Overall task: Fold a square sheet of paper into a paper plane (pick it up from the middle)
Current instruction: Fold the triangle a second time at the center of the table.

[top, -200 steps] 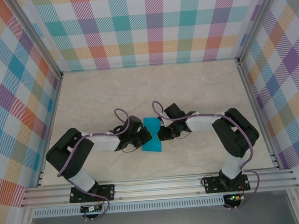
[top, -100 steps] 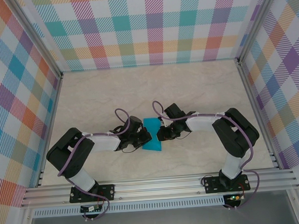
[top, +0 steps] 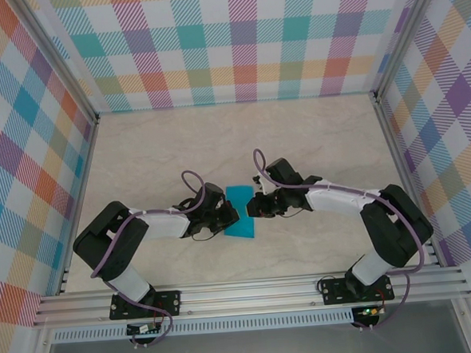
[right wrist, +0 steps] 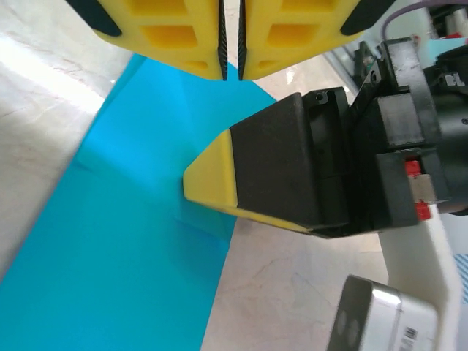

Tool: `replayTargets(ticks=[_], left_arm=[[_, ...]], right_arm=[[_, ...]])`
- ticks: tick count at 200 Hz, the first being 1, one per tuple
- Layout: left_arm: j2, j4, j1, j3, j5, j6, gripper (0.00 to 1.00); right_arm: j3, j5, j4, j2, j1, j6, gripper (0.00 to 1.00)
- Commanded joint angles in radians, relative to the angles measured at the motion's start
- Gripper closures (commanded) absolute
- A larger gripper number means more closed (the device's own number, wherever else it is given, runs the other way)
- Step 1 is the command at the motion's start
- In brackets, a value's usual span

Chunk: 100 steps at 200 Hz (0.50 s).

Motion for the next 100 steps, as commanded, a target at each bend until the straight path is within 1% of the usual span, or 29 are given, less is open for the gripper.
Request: replayTargets(ticks=[1,41,68,100], left_arm=[[0.025,-0.083,-0.008,-0.006,-0.031,0.021,1.00],[0.021,-0.085,-0.008,-0.001,-0.027,0.023,1.00],[0.022,-0.085,-0.008,0.001,-0.025,0.025,1.00],[0.019,-0.091,-0.009,0.005,-0.022,0.029,1.00]], right_arm=[[-0.015,-0.094,0.039,0.043,0.006,0.079,0.87],[0.017,-0.132,0.009,0.122,0.018,0.080,0.87],[0.055,-0.122,-0.025,0.177,0.031,0.073,0.87],[0.076,-0.100,-0.060,0.193,0.039,0.071,0.85]])
